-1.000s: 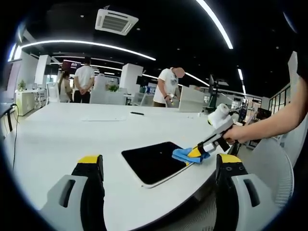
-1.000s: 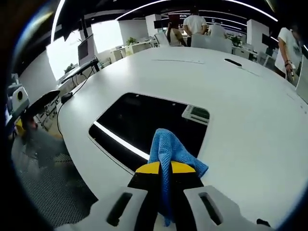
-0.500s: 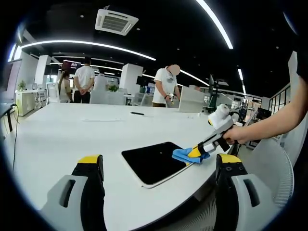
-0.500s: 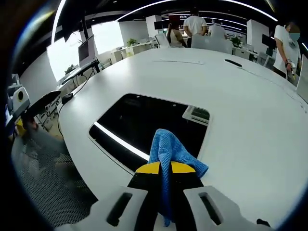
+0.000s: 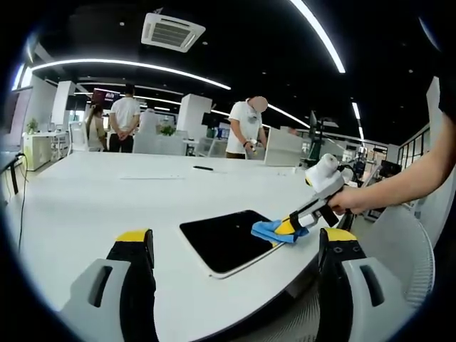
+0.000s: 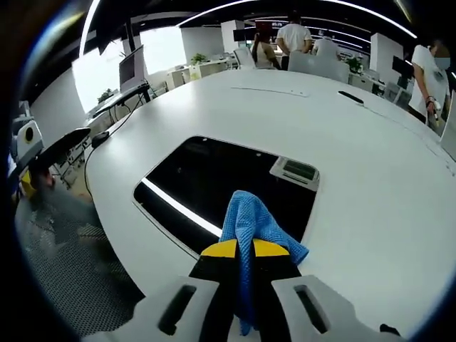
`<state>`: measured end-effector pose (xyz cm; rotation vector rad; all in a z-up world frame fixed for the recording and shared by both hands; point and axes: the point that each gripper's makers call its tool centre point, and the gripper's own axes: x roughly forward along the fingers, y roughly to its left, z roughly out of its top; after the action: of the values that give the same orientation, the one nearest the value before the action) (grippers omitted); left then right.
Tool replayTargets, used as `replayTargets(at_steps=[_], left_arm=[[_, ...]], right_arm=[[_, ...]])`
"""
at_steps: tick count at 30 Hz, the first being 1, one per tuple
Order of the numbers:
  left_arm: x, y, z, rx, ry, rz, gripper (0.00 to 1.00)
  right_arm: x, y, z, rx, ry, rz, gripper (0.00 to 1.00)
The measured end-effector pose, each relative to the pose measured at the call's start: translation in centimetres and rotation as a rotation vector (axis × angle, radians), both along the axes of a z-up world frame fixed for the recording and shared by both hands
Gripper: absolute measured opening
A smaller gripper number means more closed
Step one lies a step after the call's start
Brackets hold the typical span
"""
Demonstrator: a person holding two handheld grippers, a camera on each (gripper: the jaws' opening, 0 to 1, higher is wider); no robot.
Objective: Wipe the mirror surface with the cleaning cloth until all visible marks leave the cleaned area.
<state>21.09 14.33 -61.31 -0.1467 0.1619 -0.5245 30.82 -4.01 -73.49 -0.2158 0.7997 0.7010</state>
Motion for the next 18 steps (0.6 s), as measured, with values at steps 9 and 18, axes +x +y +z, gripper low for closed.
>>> replayTargets(at_steps=[9,18], left_arm=[[0.0,0.0,0.0,-0.001,0.0,0.002,0.95],[0.1,0.1,0.0,-0.002,-0.002,0.002,0.95]], right_arm=[[-0.2,3.0,-0.1,0.03,0.007,0.035,0.0],[-0.9,6.9,0.0,0.07,0.013,0.071,0.0]])
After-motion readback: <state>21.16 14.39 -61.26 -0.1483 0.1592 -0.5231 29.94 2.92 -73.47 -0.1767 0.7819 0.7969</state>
